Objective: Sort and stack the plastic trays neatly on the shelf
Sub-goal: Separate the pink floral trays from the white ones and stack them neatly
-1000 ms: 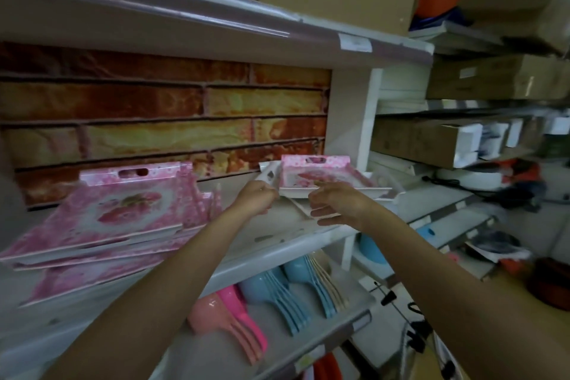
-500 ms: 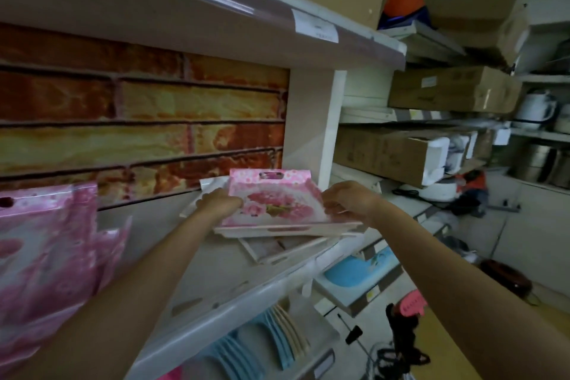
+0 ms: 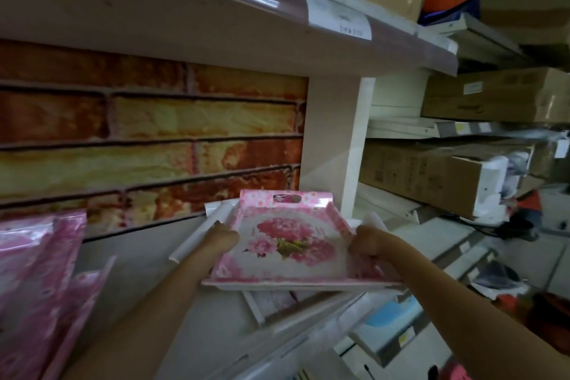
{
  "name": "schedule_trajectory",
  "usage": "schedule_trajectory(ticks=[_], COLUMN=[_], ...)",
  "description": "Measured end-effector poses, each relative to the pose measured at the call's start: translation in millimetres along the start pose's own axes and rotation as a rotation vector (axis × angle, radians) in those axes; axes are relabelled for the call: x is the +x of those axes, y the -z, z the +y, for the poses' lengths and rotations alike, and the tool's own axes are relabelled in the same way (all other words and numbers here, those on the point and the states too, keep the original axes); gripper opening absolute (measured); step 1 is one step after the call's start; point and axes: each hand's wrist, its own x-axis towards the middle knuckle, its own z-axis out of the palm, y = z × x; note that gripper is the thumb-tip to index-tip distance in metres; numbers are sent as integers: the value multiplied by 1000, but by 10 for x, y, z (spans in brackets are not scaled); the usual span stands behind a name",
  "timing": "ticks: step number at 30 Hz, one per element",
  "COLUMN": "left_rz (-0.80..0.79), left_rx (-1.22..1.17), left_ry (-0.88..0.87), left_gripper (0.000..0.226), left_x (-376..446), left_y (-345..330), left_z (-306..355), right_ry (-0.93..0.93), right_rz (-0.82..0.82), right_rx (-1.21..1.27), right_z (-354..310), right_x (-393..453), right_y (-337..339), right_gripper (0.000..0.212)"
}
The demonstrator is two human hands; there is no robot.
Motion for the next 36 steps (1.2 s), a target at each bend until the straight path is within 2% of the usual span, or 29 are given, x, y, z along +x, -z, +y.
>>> schedule_trajectory(ticks=[3, 6, 9, 12, 17, 21, 24, 26, 29, 32, 36], left_rz=[53, 115, 220, 362, 503, 592, 680, 711, 753, 804, 892], left_rx=[-89, -138, -127, -173, -217, -314, -337, -317, -306, -327, -296], left_ry=[-15, -63, -52, -73, -8, 57, 57, 104, 193, 246, 321], left_gripper=[47, 37, 40, 21, 31, 24, 22, 16, 14, 21, 24], left_x=[-60, -244, -424, -579, -1055, -1497, -1918, -2198, -2635, -3057, -3640], left_y=[28, 96, 218, 312, 370, 415, 415, 434, 546, 744, 1097], left_z=[-3, 82, 121, 63, -57, -237, -389, -510, -724, -955, -1255], right_ry=[24, 46, 91, 154, 268, 328, 330, 350, 425, 483, 560], right_rz=[-1, 19, 39, 115, 149, 111, 85, 50, -30, -97, -188], right_rx=[-47, -19, 102, 211, 391, 480, 541, 528, 532, 531, 493], right_z=[-59, -98, -109, -112, -137, -186, -208, -252, -408, -688, -1151], right_x=[-6, -70, -151, -268, -517, -714, -874, -1017, -1278, -1536, -1862], right_y=[54, 110, 149, 171, 132, -3, -205, -343, -516, -679, -981], right_gripper=[16, 6, 24, 32, 34, 10, 16, 9, 17, 15, 46])
